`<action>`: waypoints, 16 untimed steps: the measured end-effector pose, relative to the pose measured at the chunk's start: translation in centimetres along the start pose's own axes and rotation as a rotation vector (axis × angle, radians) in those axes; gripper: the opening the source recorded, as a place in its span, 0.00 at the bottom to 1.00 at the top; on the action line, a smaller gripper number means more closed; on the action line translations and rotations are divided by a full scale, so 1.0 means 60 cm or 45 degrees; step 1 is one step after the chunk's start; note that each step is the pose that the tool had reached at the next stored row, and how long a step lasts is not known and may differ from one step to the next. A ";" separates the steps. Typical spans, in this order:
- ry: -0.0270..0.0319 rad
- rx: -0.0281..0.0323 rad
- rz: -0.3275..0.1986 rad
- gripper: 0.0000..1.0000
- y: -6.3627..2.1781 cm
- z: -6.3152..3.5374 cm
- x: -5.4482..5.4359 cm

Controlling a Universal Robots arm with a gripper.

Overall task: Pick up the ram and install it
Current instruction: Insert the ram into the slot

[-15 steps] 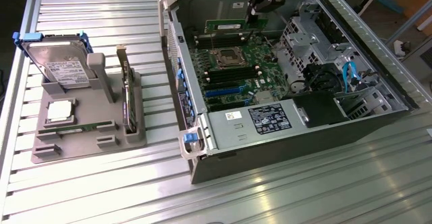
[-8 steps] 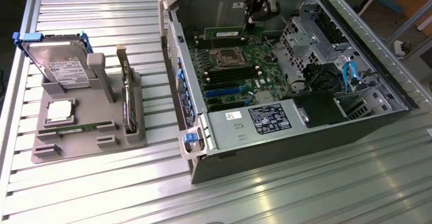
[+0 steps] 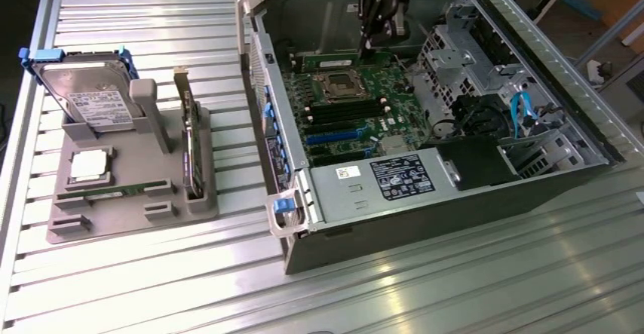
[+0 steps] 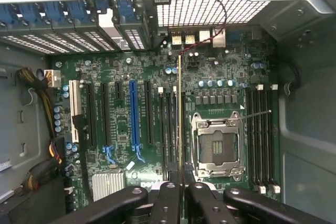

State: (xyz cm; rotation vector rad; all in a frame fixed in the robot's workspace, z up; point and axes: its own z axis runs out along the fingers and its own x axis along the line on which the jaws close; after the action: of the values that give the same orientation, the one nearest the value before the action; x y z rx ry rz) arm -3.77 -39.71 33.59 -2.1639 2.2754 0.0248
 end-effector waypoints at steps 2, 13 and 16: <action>-0.0002 0.0001 0.000 0.12 0.000 0.004 0.000; -0.0001 0.0000 0.000 0.12 0.000 0.017 0.000; -0.0001 0.0001 0.000 0.12 0.000 0.020 0.000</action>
State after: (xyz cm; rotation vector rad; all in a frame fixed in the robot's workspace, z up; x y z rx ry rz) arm -3.77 -39.71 32.39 -2.1639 2.2753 0.0248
